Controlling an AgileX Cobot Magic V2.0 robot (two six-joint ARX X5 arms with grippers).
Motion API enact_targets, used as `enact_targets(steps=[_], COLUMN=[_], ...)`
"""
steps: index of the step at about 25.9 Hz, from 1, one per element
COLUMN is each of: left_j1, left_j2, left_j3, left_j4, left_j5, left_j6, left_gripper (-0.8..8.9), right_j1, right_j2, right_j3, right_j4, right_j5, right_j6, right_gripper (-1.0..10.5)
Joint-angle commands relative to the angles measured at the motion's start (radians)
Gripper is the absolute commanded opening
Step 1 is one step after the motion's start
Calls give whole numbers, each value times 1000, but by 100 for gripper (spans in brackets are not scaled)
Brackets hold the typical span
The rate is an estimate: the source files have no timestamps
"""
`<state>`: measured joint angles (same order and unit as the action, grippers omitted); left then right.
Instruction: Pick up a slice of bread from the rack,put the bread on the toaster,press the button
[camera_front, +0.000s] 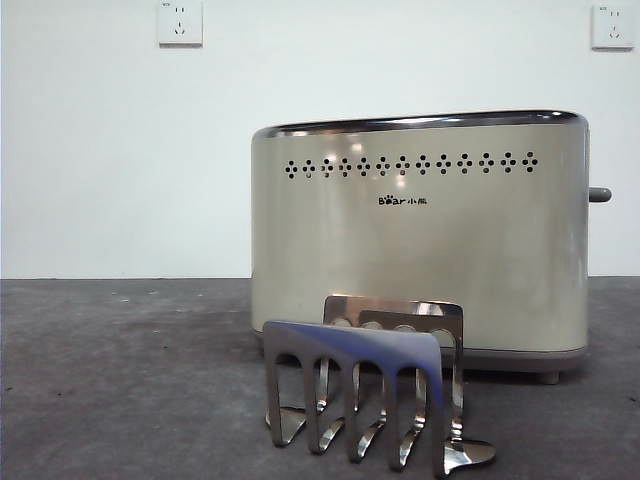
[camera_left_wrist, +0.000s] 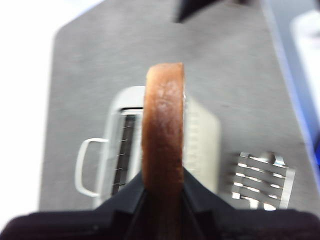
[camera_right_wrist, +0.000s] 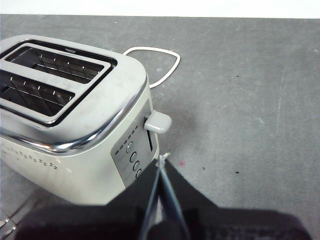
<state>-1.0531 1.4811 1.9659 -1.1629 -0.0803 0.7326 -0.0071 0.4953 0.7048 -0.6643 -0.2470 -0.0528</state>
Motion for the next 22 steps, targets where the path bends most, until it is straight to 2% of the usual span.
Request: enact_targets(steps=[1,13,18,22], left_j1=[29,120,122,121], left_j2=[27,150,210,254], left_j3=[24,35,35,35], left_j4=[2,-13,36,39], left_j5=[-3,-3,-63,-50], left_j6=[14,145,228,230], left_gripper=[-10,-10,-10,-10], right_j1=[0,0,0,0], right_j2=[0,0,0,0], right_j3=[5,5,5,5], right_j4=[4,-58,-75,-79], right_j5=[-21,-27,-27,-27], right_j6=[-5,-4,-3,-2], right_gripper=[-7,-7,-7,-7])
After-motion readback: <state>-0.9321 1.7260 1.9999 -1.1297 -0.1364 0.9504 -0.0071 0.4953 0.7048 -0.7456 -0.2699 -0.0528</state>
